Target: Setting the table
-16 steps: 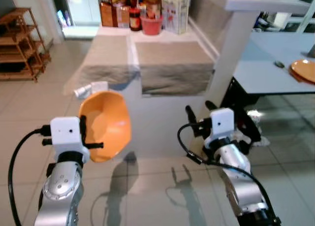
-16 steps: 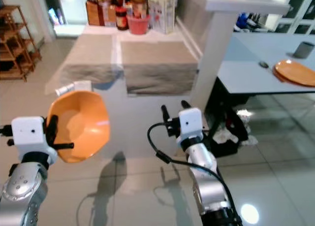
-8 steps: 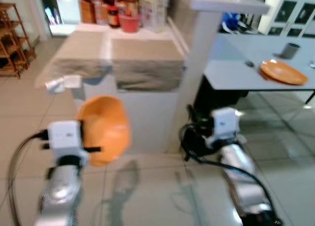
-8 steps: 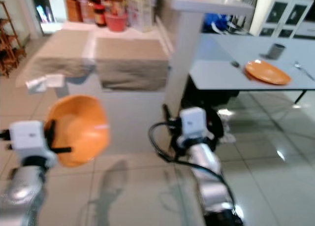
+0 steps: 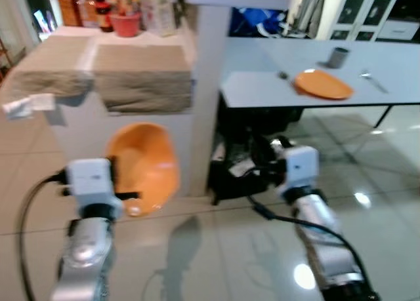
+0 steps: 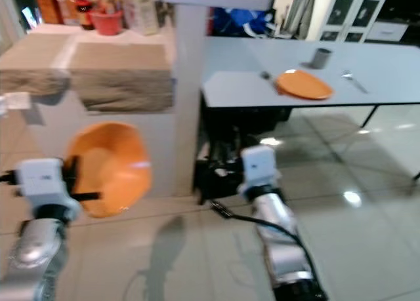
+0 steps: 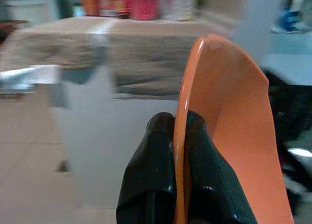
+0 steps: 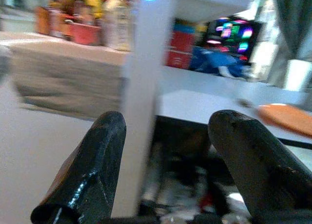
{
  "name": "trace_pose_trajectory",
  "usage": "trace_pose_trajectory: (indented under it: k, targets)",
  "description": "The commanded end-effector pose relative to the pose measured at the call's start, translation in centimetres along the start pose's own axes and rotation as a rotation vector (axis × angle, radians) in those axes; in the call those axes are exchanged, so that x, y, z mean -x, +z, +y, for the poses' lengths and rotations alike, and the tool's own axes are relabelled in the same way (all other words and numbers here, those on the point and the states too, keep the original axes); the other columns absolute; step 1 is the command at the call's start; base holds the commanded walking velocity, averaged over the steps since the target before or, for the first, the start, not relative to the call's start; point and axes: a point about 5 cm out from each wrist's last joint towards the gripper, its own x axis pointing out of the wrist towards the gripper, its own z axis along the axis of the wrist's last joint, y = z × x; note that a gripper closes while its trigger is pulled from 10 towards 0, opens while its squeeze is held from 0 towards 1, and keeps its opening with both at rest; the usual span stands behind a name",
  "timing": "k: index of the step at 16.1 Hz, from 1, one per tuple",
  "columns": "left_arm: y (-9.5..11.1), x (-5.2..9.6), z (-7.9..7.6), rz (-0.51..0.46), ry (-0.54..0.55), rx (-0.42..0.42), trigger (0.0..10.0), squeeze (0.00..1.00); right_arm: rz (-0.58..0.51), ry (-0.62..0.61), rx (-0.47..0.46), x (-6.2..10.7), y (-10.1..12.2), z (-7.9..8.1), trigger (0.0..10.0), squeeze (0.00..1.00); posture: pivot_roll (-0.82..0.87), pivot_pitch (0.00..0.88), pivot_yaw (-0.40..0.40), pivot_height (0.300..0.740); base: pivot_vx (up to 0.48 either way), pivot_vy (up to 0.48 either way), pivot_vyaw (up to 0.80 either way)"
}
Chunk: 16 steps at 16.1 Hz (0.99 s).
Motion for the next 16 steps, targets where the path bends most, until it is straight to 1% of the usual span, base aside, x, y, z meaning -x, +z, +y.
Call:
trace_pose_trajectory:
  k: [1, 5, 7, 8, 13, 14, 15, 16]
  targets:
    - [0.6, -0.2, 0.7, -0.035, 0.027, -0.012, 0.0, 0.00, -0.023, 0.012, 0.002, -0.3, 0.5, 0.4, 10.0, 0.00, 0.06, 0.000, -0.039, 0.740, 0.000, -0.465, 0.00]
    - [0.4, -0.3, 0.5, -0.029, 0.032, -0.007, 0.0, 0.00, -0.022, 0.013, 0.007, -0.4, 0.5, 0.4, 10.0, 0.00, 0.06, 0.000, -0.038, 0.740, 0.000, -0.465, 0.00]
    - [0.5, -0.3, 0.6, -0.039, 0.033, -0.014, 0.0, 0.00, -0.021, 0.014, 0.008, -0.3, 0.5, 0.4, 10.0, 0.00, 0.06, 0.000, -0.040, 0.740, 0.000, 0.000, 0.00]
    - [0.8, -0.2, 0.4, -0.053, 0.021, -0.039, 0.0, 0.00, -0.018, 0.019, 0.009, -0.3, 0.4, 0.4, 10.0, 0.00, 0.06, 0.000, -0.043, 0.740, 0.000, 0.000, 0.00]
    - [2.2, 0.3, -0.8, -0.130, -0.037, -0.097, 0.0, 0.00, -0.011, 0.040, 0.013, -0.3, 0.3, 0.6, 10.0, 0.00, 0.07, 0.000, -0.055, 0.740, 0.000, 0.000, 0.00]
    - [2.4, 0.5, -1.6, -0.130, -0.053, -0.077, 0.0, 0.00, -0.010, 0.044, 0.014, -0.3, 0.3, 0.6, 10.0, 0.00, 0.07, 0.000, -0.057, 0.740, 0.292, 0.000, 0.00]
    - [2.4, 0.6, -1.7, -0.116, -0.047, -0.061, 0.0, 0.00, -0.010, 0.048, 0.015, -0.3, 0.3, 0.7, 10.0, 0.00, 0.07, 0.000, -0.062, 0.740, 0.405, 0.259, 0.00]
    - [2.3, 0.6, -1.6, -0.108, -0.033, -0.046, 0.0, 0.00, -0.008, 0.053, 0.017, -0.3, 0.3, 0.7, 10.0, 0.00, 0.07, 0.000, -0.064, 0.740, 0.412, 0.240, 0.00]
